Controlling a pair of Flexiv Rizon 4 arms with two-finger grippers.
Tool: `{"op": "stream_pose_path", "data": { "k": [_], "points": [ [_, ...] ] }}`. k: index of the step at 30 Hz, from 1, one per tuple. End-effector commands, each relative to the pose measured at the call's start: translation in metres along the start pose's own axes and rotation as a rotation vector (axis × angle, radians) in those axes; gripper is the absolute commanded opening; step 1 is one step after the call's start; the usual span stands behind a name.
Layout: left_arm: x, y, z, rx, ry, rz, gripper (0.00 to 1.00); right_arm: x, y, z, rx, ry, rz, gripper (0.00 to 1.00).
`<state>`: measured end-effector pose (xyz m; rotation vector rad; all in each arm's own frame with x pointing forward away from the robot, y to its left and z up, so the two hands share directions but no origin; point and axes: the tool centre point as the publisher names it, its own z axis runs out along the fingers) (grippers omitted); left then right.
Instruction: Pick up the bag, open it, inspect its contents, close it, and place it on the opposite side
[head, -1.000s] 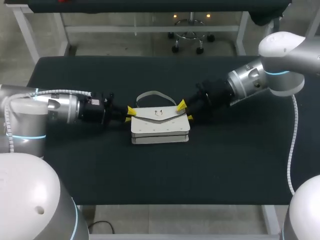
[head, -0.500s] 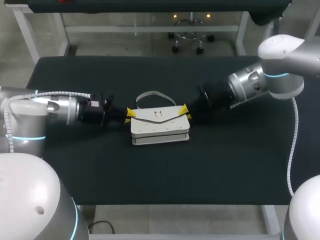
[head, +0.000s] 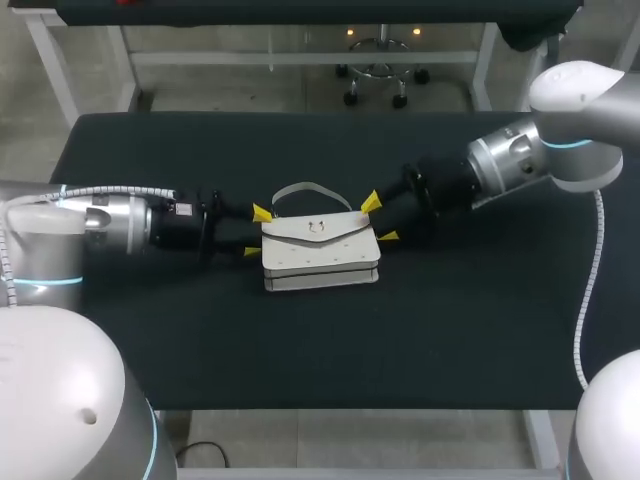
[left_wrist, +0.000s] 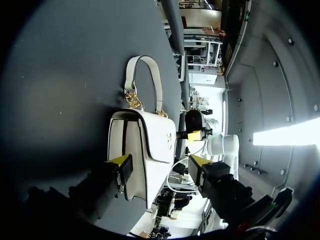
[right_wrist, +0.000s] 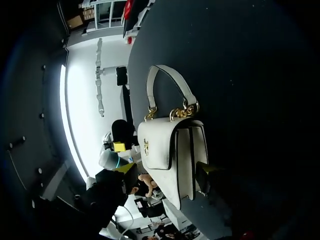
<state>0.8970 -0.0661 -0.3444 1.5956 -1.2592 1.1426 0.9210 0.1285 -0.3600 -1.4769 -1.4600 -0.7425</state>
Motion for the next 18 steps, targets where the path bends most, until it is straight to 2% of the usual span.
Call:
{"op": "stream_pose_path", "data": {
  "k": [1, 7, 10, 11, 12, 15, 18],
  "points": [
    [0.001, 0.015, -0.010, 0.055, 0.002, -0.010, 1.00, 0.003, -0.010, -0.022, -0.028, -0.038, 0.000, 1.00],
    [0.000, 0.020, -0.010, 0.051, -0.023, -0.015, 1.00, -0.004, -0.011, -0.049, -0.007, -0.115, -0.015, 1.00],
    [-0.001, 0.016, -0.006, 0.044, -0.037, -0.021, 0.77, -0.008, -0.012, -0.061, 0.020, -0.147, -0.031, 1.00],
    [-0.001, 0.015, -0.004, 0.041, -0.040, -0.022, 0.60, -0.009, -0.013, -0.064, 0.027, -0.163, -0.034, 1.00],
    [-0.001, 0.014, -0.003, 0.037, -0.043, -0.023, 0.49, -0.010, -0.013, -0.068, 0.021, -0.175, -0.032, 1.00],
    [0.000, 0.011, 0.000, 0.025, -0.052, -0.027, 0.35, -0.013, -0.013, -0.076, 0.020, -0.189, -0.027, 1.00],
    [-0.001, 0.010, 0.002, 0.011, -0.059, -0.039, 0.35, -0.015, -0.012, -0.082, 0.019, -0.196, -0.024, 1.00]
  ]
}}
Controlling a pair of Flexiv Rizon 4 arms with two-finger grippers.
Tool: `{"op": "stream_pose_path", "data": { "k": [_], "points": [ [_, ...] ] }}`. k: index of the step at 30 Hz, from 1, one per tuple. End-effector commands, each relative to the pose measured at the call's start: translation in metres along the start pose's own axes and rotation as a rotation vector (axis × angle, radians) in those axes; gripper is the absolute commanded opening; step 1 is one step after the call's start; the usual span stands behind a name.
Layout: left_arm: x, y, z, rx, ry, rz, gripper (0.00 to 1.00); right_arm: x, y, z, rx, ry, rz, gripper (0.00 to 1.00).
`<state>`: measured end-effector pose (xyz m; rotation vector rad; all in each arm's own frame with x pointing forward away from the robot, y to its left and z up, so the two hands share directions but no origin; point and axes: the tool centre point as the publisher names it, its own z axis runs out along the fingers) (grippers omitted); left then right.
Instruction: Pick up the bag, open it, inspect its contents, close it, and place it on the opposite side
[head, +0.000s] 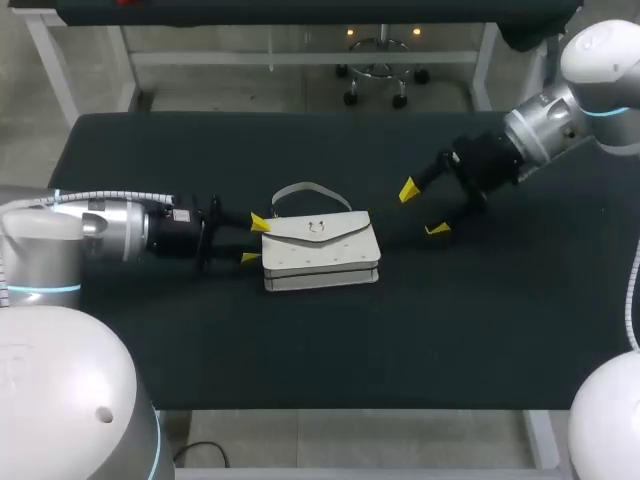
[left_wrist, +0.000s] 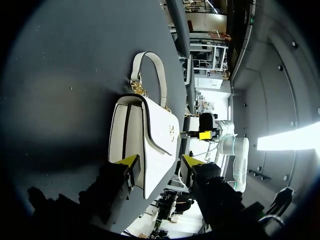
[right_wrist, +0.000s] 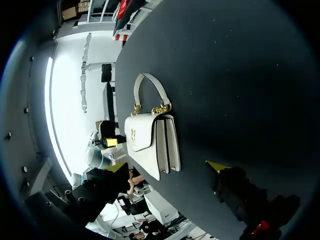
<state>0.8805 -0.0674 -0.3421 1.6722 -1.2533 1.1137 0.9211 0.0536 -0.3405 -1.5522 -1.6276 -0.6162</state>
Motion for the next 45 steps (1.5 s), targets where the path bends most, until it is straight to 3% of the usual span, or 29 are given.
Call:
{"op": "stream_pose_path", "data": {
  "k": [1, 13, 15, 17, 21, 23, 45],
  "points": [
    [-0.003, -0.006, 0.005, -0.024, -0.009, -0.015, 0.35, -0.002, -0.001, -0.008, 0.002, -0.008, 0.005, 1.00],
    [-0.013, -0.007, 0.009, -0.046, -0.030, -0.064, 0.35, -0.011, 0.008, -0.021, 0.014, -0.056, 0.033, 1.00],
    [-0.013, -0.007, 0.010, -0.045, -0.030, -0.066, 0.27, -0.011, 0.009, -0.022, 0.016, -0.065, 0.032, 1.00],
    [-0.013, -0.008, 0.011, -0.046, -0.037, -0.069, 0.13, -0.012, 0.009, -0.024, 0.023, -0.076, 0.031, 1.00],
    [-0.013, -0.008, 0.014, -0.051, -0.053, -0.074, 0.08, -0.017, 0.011, -0.030, 0.028, -0.071, 0.045, 1.00],
    [-0.015, -0.009, 0.014, -0.050, -0.056, -0.079, 0.00, -0.019, 0.012, -0.033, 0.031, -0.067, 0.051, 1.00],
    [-0.014, -0.017, 0.001, -0.049, -0.080, -0.073, 0.00, -0.022, 0.013, -0.040, 0.050, -0.084, 0.061, 1.00]
  ]
}}
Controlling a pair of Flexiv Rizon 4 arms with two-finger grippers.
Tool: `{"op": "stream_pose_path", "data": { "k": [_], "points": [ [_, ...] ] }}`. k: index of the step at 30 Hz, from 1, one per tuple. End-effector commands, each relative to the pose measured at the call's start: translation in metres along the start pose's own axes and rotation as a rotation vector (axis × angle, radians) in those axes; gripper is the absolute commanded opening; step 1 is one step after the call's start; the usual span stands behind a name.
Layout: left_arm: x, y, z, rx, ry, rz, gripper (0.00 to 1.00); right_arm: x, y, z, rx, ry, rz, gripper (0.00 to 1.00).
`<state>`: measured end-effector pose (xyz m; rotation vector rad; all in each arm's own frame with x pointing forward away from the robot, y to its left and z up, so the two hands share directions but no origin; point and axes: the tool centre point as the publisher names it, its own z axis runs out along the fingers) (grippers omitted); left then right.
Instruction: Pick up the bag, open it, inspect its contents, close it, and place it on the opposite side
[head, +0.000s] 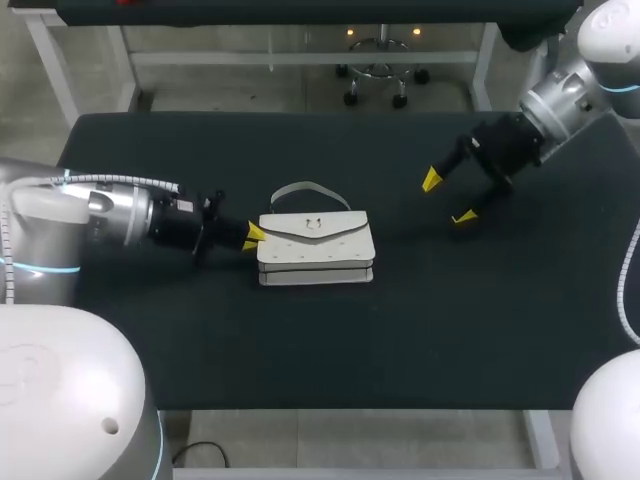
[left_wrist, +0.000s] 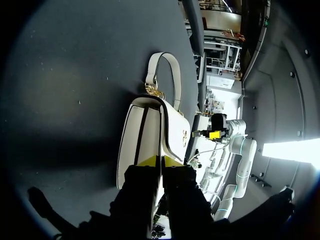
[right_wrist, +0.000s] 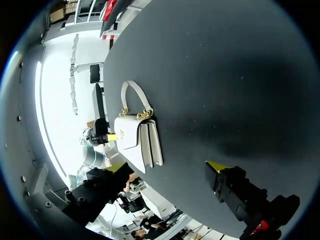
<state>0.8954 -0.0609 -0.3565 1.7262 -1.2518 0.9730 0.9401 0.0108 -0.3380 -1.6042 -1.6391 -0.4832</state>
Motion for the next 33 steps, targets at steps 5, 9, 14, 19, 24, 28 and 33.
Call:
{"op": "stream_pose_path", "data": {
  "k": [5, 9, 14, 19, 24, 28, 33],
  "points": [
    [0.000, 0.000, 0.000, 0.000, 0.002, -0.002, 0.00, 0.000, 0.001, 0.000, 0.003, -0.001, 0.001, 1.00],
    [-0.001, -0.007, -0.006, -0.049, 0.012, 0.042, 0.00, -0.009, 0.010, -0.020, -0.028, -0.040, -0.042, 1.00],
    [-0.005, -0.031, -0.029, -0.040, 0.006, 0.080, 0.00, -0.033, 0.032, -0.052, -0.110, -0.140, -0.033, 1.00],
    [-0.007, -0.053, -0.052, -0.085, 0.004, 0.117, 0.00, -0.050, 0.047, -0.076, -0.137, -0.208, -0.024, 1.00],
    [-0.015, -0.081, -0.072, -0.120, -0.079, 0.161, 0.00, -0.062, 0.055, -0.099, -0.166, -0.281, -0.035, 1.00],
    [-0.018, -0.099, -0.095, -0.121, -0.097, 0.181, 0.00, -0.072, 0.061, -0.124, -0.216, -0.344, -0.028, 1.00],
    [-0.023, -0.119, -0.118, -0.098, -0.116, 0.185, 0.00, -0.080, 0.067, -0.150, -0.277, -0.392, -0.013, 1.00]
  ]
}}
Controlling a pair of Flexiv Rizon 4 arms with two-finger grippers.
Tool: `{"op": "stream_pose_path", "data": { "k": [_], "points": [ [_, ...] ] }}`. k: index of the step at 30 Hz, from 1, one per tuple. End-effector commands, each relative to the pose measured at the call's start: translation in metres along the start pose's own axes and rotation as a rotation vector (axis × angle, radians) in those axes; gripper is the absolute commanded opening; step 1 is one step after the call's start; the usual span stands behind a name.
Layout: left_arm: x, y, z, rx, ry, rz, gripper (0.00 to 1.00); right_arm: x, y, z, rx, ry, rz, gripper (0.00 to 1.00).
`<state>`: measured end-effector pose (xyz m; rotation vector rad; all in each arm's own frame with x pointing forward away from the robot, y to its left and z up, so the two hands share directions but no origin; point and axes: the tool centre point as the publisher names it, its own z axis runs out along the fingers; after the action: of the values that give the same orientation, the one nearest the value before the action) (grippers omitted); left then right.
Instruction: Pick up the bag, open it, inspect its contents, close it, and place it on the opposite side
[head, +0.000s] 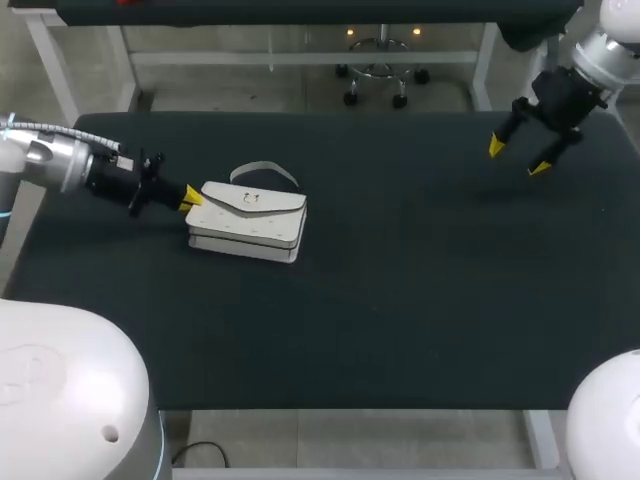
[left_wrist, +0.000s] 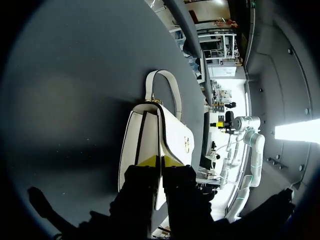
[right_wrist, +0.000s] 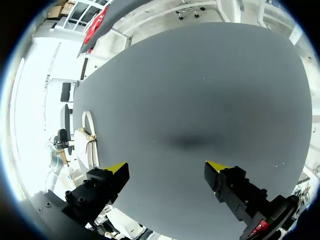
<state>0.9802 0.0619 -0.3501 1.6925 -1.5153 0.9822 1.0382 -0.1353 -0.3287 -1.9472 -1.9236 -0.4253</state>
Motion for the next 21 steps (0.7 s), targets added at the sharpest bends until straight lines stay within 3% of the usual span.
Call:
{"op": "stream_pose_path", "data": {
  "k": [1, 9, 21],
  "points": [
    [-0.008, -0.014, -0.020, -0.076, -0.002, 0.003, 0.00, -0.006, -0.001, -0.014, -0.041, -0.036, 0.010, 1.00],
    [-0.024, -0.034, -0.047, -0.088, -0.017, 0.042, 0.00, -0.019, 0.008, -0.020, -0.063, -0.103, -0.015, 1.00],
    [-0.024, -0.034, -0.047, -0.088, -0.017, 0.042, 0.00, -0.019, 0.008, -0.020, -0.063, -0.103, -0.015, 1.00]
  ]
}}
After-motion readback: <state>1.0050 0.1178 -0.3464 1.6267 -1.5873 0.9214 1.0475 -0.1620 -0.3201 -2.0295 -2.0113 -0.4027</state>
